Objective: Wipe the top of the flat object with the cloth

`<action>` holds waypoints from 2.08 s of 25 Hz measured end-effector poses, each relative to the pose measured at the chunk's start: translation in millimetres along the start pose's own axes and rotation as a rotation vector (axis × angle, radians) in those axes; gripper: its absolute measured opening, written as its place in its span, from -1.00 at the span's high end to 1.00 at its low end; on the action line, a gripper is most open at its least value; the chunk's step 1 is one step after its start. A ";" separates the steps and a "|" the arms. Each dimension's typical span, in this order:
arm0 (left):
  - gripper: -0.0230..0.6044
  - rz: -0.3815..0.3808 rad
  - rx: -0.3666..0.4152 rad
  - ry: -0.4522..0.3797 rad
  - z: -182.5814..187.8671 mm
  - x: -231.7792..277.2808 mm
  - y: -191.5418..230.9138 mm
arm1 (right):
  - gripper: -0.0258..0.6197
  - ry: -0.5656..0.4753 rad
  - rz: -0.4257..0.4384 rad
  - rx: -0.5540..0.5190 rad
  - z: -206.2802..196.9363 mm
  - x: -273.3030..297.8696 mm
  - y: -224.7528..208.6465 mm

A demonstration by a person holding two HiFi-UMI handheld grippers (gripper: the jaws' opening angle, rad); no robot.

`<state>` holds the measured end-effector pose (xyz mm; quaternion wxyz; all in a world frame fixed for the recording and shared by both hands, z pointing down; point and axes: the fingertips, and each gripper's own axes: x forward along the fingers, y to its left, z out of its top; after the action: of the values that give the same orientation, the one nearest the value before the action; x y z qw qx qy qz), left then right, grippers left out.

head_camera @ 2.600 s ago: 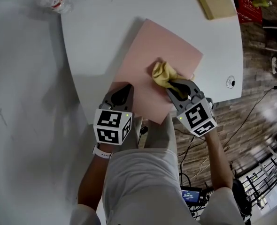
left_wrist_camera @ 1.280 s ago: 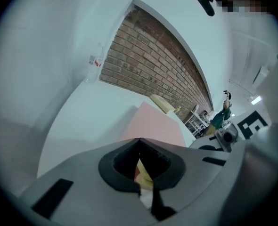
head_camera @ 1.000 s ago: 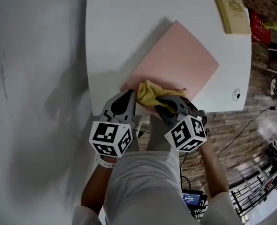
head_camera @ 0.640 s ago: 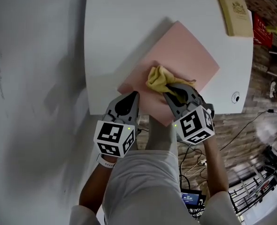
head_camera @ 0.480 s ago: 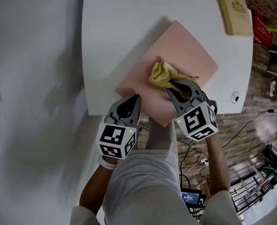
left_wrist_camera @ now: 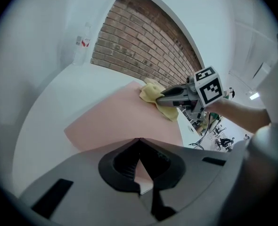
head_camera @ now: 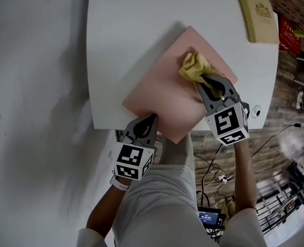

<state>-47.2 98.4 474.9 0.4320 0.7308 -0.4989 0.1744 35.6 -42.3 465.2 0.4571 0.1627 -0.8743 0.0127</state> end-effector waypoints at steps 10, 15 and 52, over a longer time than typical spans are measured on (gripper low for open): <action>0.87 0.007 -0.007 0.021 -5.0 5.7 0.2 | 0.73 -0.022 -0.071 0.045 -0.6 13.6 -58.7; 0.87 0.008 0.007 0.035 -5.9 7.3 -0.7 | 0.73 -0.049 -0.077 0.074 9.7 23.6 -77.2; 0.87 -0.011 0.038 -0.001 -10.9 -8.0 0.3 | 0.73 -0.131 0.204 -0.147 81.9 48.7 84.5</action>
<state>-49.0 111.8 475.7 0.4184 0.7417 -0.4919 0.1811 -80.2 10.4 467.4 0.4062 0.0394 -0.9128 -0.0157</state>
